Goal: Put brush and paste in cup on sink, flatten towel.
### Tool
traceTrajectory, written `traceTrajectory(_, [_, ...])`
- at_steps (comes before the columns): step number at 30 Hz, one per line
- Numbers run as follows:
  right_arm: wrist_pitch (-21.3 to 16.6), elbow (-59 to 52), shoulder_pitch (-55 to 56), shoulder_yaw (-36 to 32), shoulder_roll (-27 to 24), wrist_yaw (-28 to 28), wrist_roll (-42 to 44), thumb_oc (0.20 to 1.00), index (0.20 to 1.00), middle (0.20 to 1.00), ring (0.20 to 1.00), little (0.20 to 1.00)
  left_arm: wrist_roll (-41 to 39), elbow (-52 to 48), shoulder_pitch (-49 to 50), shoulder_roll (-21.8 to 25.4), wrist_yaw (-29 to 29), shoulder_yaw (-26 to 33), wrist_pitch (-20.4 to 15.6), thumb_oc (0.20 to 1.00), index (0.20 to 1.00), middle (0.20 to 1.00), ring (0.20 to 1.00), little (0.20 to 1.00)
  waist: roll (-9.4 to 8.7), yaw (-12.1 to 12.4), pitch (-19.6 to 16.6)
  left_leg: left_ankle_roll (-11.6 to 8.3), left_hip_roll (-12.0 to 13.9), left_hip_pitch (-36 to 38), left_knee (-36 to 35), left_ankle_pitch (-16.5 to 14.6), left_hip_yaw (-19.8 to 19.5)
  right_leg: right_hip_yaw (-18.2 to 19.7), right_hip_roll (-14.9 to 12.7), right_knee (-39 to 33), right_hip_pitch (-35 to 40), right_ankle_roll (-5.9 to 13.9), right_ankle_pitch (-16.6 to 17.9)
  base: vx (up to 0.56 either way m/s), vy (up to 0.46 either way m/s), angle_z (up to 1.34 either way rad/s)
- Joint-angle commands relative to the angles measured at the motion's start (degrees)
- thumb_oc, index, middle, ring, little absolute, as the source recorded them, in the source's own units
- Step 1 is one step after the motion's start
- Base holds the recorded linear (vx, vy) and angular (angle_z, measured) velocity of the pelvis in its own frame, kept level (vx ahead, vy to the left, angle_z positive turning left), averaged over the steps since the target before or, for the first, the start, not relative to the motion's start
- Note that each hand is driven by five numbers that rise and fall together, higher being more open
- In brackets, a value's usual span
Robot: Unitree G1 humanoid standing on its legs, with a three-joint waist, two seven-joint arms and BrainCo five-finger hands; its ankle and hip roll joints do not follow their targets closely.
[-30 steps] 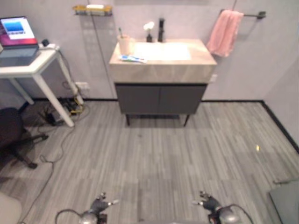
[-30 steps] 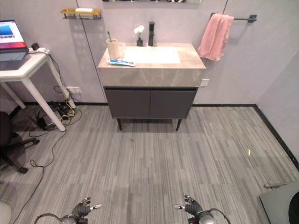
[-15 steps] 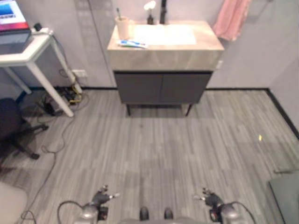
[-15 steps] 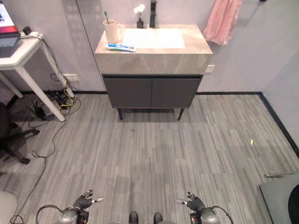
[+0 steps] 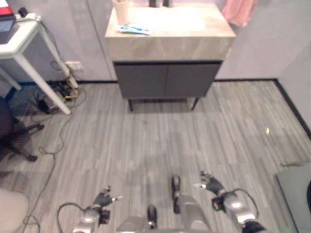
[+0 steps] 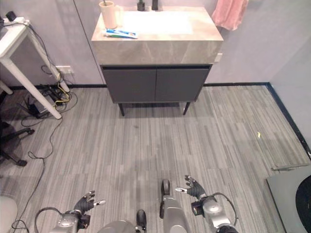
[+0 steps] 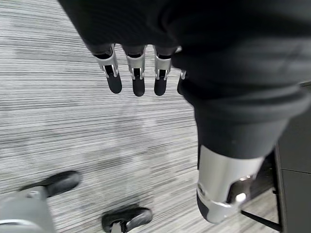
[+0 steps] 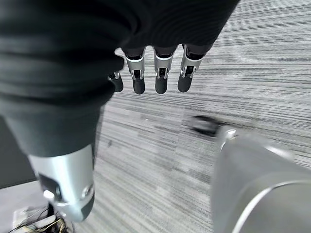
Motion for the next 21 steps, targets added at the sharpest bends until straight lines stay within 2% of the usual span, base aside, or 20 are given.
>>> traceTrajectory(1, [-1.96,-2.5,-2.62,0.6,-4.44,-1.07,0.13,1.0,1.0,1.0,1.0,1.0,0.21,-2.08,-1.75,0.82,0.87,-1.34,-1.57,1.0,1.0,1.0,1.0,1.0,-0.4,-1.33,-1.44,-4.17,5.26,0.43,13.28,-4.4,2.9,-1.56,0.3,5.4,4.2,-0.06,4.89,0.29,-0.25,0.79])
traceTrajectory(3, [-2.18,-3.33,-3.45,0.95,-4.95,-1.56,0.52,1.0,1.0,1.0,1.0,1.0,-0.91,-3.51,-2.67,1.2,1.19,-1.73,-1.62,1.0,1.0,1.0,1.0,1.0,-0.34,-2.05,-0.73,-4.5,7.15,-0.78,16.49,-4.86,1.98,-3.88,0.6,11.84,2.53,-1.66,1.28,0.28,-0.231,0.95])
traceTrajectory(5, [-2.18,-3.78,-4.6,1.01,-5.33,-1.55,0.36,1.0,1.0,1.0,1.0,1.0,-0.63,-2.75,-3.34,1.52,1.73,-1.41,-1.62,1.0,1.0,1.0,1.0,1.0,-0.39,-2.32,-1.02,-4.75,7.63,1.61,13.5,-5.47,0.93,-5.08,0.95,16.57,1.29,-2.15,-1.72,0.32,-0.188,0.99])
traceTrajectory(7, [-2.24,-4.1,-4.84,0.98,-5.52,-1.59,0.21,1.0,1.0,1.0,1.0,1.0,-0.58,-2.71,-3.29,1.55,1.82,-1.28,-1.61,1.0,1.0,1.0,1.0,1.0,-0.35,-2.34,-1.13,-4.78,7.59,2.56,12.19,-5.15,0.81,-5.04,1.08,17.02,1.23,-2.21,-2.26,0.22,-0.082,0.2])
traceTrajectory(8, [-2.48,-5.63,-5.02,1.1,-5.95,-1.53,-0.45,1.0,1.0,1.0,1.0,1.0,-0.32,-2.33,-2.97,1.45,2.03,-0.97,-1.77,1.0,1.0,1.0,1.0,1.0,-0.16,-2.35,-1.72,-5.14,7.36,4.74,9.49,-3.48,0.31,-4.22,2.06,17.6,0.9,-2.41,-3.01,0.26,-0.085,0.0])
traceTrajectory(11, [-2.56,-6.79,-4.75,1.45,-6.58,-0.96,-1.52,1.0,1.0,1.0,1.0,1.0,-0.24,-2.67,-2.53,1.39,1.81,-0.8,-1.7,1.0,1.0,1.0,1.0,1.0,0.12,-2.43,-2.47,-5.43,7.64,6.53,7.08,-2.09,0.09,-3.69,2.82,18.43,0.58,-2.73,-4.12,0.23,-0.082,-0.21])
traceTrajectory(13, [-2.78,-7.77,-4.18,1.91,-7.09,0.0,-2.02,1.0,1.0,1.0,1.0,1.0,-0.21,-1.62,-1.96,1.42,1.64,-0.31,-1.75,1.0,1.0,1.0,1.0,1.0,0.37,-2.47,-3.31,-5.92,8.26,8.39,5.01,0.53,-0.22,-3.27,3.87,19.57,0.5,-3.58,-5.82,0.32,-0.165,-0.2])
traceTrajectory(17, [-2.99,-4.37,-2.33,3.02,-6.11,1.67,-1.25,1.0,1.0,1.0,1.0,1.0,2.84,3.36,-1.85,1.54,0.96,-0.44,-1.44,1.0,1.0,1.0,1.0,1.0,-0.25,-2.19,-5.2,-8.29,12.07,6.39,10.66,12.53,0.38,-2.3,7.69,16.35,4.53,-6.73,-7.47,0.32,-0.264,-0.16])
traceTrajectory(18, [-2.84,-3.29,-1.75,3.23,-5.79,1.57,-2.03,1.0,1.0,1.0,1.0,1.0,3.31,5.55,-1.92,1.5,0.92,-0.07,-1.1,1.0,1.0,1.0,1.0,1.0,-0.68,-2.0,-5.81,-8.34,13.24,5.38,14.23,15.55,0.5,-1.93,8.8,14.4,6.72,-7.61,-7.35,0.35,-0.305,-0.15])
traceTrajectory(19, [-2.58,-2.97,-1.14,3.2,-5.72,1.52,-2.46,1.0,1.0,1.0,1.0,1.0,3.48,7.06,-2.11,1.46,0.82,0.06,-0.91,1.0,1.0,1.0,1.0,1.0,-1.01,-1.78,-5.75,-7.96,13.76,3.37,18.97,17.12,0.12,-1.21,9.46,12.83,8.56,-8.38,-7.02,0.39,-0.353,-0.23])
traceTrajectory(20, [-2.57,-2.33,-0.53,2.81,-5.83,1.08,-1.87,1.0,1.0,1.0,1.0,1.0,2.01,7.77,-2.85,1.36,1.31,0.76,-0.91,1.0,1.0,1.0,1.0,1.0,-1.48,-1.63,-4.63,-7.36,13.97,-2.07,29.03,19.14,-0.79,-0.54,9.95,10.57,11.13,-9.69,-6.11,0.24,-0.234,-0.33])
traceTrajectory(21, [-2.57,-2.33,-0.54,2.8,-5.83,1.08,-1.87,1.0,1.0,1.0,1.0,1.0,2.01,7.78,-2.86,1.35,1.31,0.76,-0.91,1.0,1.0,1.0,1.0,1.0,-1.4,-1.68,-4.61,-7.38,14.05,-2.17,29.22,19.05,-0.88,-0.61,10.01,10.51,11.16,-9.7,-6.08,0.16,-0.179,-0.39])
